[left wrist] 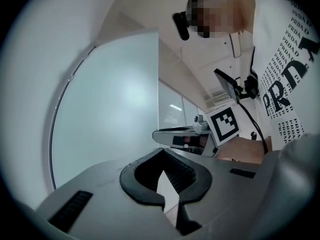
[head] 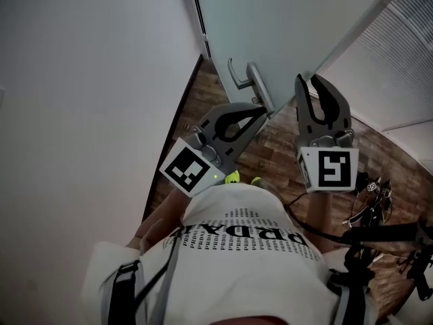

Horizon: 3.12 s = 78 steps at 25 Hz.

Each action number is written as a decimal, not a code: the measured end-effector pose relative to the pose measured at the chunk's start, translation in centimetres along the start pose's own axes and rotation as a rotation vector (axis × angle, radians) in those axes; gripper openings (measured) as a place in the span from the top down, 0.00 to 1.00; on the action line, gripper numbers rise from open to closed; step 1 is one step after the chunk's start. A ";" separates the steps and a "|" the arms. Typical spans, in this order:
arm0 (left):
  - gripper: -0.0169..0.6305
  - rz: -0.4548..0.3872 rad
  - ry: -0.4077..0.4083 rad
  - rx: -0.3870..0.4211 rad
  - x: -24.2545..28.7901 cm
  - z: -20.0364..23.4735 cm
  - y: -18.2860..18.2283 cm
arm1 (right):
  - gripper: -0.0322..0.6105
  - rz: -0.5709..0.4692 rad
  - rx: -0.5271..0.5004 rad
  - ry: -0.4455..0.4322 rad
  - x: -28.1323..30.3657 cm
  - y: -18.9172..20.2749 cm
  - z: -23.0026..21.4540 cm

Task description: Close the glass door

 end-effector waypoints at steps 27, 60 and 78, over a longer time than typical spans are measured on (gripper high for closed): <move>0.97 -0.036 -0.085 0.015 7.2 -0.3 0.4 | 0.87 -0.026 -0.041 -0.195 0.0 1.4 -1.8; 0.97 0.023 -0.067 0.059 28.5 2.2 -1.2 | 0.87 0.014 -0.072 -0.204 5.7 8.6 -20.7; 0.97 0.008 0.052 0.096 37.7 4.5 -2.9 | 0.87 0.060 -0.003 -0.037 8.9 11.9 -30.4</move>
Point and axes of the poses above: the fingertips, and each gripper's own axes: x forward along the fingers, z to its left, y out of its underside, the point moved 1 cm from there along -x, backward along the fingers, and after that the axes turned 14 degrees about z, right-handed, at the moved point
